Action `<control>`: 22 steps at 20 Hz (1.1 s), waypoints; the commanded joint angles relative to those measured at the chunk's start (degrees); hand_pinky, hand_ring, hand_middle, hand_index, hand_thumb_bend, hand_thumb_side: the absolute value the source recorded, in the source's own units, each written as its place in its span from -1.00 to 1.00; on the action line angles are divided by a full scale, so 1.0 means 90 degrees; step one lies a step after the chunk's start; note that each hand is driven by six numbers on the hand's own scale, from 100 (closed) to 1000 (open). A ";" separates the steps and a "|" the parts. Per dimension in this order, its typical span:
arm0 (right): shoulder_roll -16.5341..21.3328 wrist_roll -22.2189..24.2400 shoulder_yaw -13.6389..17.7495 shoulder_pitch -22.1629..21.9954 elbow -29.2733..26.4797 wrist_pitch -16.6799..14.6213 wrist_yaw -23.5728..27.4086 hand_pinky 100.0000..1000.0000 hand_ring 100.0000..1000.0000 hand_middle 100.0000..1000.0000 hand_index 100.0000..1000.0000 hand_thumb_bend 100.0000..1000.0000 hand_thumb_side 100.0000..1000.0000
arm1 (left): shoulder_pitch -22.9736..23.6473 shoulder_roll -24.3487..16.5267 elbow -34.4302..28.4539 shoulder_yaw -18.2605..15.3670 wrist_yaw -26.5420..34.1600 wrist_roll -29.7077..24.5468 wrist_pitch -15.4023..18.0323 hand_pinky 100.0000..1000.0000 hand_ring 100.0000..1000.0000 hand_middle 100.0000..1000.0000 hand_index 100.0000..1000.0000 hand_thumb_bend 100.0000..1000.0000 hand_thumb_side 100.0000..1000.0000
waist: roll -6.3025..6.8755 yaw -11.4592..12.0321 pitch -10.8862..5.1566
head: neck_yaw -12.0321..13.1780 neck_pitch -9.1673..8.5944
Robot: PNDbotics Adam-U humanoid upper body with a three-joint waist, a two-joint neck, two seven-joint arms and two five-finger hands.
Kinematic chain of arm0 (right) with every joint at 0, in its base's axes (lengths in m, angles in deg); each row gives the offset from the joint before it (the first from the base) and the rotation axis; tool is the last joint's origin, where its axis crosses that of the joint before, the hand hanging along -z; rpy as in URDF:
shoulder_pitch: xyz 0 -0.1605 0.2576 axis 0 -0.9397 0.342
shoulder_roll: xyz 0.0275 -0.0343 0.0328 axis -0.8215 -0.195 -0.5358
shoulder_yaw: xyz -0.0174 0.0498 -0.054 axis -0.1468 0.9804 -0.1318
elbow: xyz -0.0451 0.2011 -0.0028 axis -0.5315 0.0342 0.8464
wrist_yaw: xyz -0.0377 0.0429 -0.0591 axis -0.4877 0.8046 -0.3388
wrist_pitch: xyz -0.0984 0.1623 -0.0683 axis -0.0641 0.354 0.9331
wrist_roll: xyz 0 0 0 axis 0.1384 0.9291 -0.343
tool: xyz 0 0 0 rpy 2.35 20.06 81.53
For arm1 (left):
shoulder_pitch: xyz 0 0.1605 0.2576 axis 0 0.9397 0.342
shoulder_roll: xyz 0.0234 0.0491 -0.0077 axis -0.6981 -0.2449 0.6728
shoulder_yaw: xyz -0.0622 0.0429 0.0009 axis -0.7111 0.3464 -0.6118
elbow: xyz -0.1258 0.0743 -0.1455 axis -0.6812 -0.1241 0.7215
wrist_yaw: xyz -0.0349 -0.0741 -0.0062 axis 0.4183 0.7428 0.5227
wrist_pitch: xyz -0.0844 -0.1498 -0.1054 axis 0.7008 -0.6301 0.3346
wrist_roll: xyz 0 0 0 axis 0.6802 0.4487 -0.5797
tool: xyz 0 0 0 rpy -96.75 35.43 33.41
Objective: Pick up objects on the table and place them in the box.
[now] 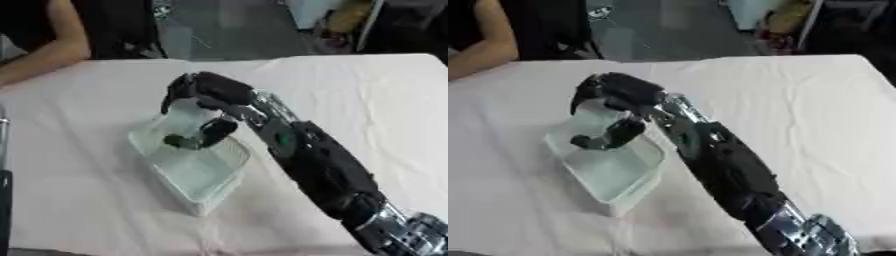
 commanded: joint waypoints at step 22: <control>0.0896 -0.0201 0.1012 0.0267 -0.1931 0.0792 0.0286 1.00 1.00 1.00 1.00 -1.00 0.84 | -0.0058 -0.0096 -0.0090 -0.0025 0.0008 -0.0001 -0.0017 0.00 0.11 0.24 0.52 -0.91 0.35 | 0.0012 -0.0105 -0.0113 | 0.0110 -0.0066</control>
